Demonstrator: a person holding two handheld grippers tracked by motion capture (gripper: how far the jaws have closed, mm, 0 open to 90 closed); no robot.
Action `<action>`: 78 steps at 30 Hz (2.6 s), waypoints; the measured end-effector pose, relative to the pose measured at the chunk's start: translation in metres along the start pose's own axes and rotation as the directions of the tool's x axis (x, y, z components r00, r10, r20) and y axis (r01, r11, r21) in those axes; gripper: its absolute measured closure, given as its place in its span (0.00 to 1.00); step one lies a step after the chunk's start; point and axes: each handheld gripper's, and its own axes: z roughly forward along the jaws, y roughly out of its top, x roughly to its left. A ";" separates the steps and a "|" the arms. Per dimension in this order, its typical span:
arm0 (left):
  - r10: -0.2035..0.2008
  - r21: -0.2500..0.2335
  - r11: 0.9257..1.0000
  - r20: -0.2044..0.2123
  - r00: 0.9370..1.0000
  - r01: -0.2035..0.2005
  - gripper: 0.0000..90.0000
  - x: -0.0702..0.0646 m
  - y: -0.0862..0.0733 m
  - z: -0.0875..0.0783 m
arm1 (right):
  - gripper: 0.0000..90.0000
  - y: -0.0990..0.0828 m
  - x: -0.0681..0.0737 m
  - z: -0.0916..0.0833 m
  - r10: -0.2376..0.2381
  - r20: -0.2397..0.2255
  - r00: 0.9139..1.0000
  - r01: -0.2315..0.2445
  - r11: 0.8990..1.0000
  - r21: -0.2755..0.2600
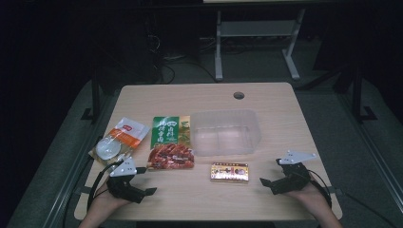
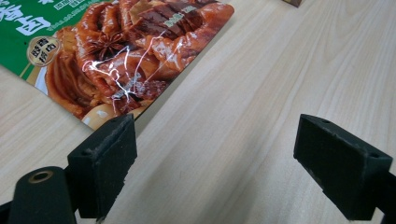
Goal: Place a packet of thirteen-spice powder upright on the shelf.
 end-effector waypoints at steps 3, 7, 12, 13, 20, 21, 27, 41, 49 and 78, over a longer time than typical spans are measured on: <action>0.006 -0.003 1.000 -0.003 1.000 -0.006 0.14 -0.001 0.000 0.002 | 0.01 0.000 0.001 -0.001 -0.013 -0.014 1.000 0.013 1.000 -0.002; -0.011 -0.013 1.000 -0.011 1.000 0.011 0.14 0.000 0.003 0.001 | 0.01 0.002 0.002 -0.002 -0.043 -0.038 0.998 0.043 0.999 0.005; -0.016 -0.004 1.000 -0.013 1.000 0.016 0.12 -0.001 0.009 0.002 | 0.02 0.008 0.004 -0.003 -0.085 -0.064 0.994 0.086 0.996 0.016; -0.012 -0.001 1.000 -0.010 1.000 0.012 0.12 -0.001 0.010 0.003 | 0.01 0.009 0.005 -0.002 -0.087 -0.073 0.994 0.088 0.996 0.017; -0.008 -0.010 1.000 0.001 1.000 0.008 0.12 -0.004 0.018 0.010 | 0.02 0.022 0.009 0.005 -0.140 -0.140 0.980 0.145 0.989 0.024; -0.012 -0.011 1.000 0.003 1.000 0.012 0.12 -0.004 0.020 0.011 | 0.02 0.023 0.010 0.006 -0.147 -0.148 0.978 0.153 0.988 0.028; -0.021 -0.004 1.000 0.005 1.000 0.021 0.12 0.000 0.026 0.018 | 0.02 0.032 0.012 0.012 -0.181 -0.209 0.961 0.190 0.981 0.024; -0.014 -0.019 1.000 0.020 1.000 0.014 0.14 0.001 0.031 0.018 | 0.03 0.062 0.019 0.032 -0.247 -0.311 0.918 0.262 0.965 0.006; 0.024 -0.009 1.000 0.054 0.998 -0.023 0.14 -0.006 0.027 0.022 | 0.08 0.065 0.022 0.038 -0.266 -0.327 0.907 0.286 0.958 0.014; 0.046 0.003 0.999 0.075 0.996 -0.046 0.14 -0.013 0.023 0.023 | 0.22 0.061 0.027 0.070 -0.394 -0.330 0.858 0.452 0.883 0.123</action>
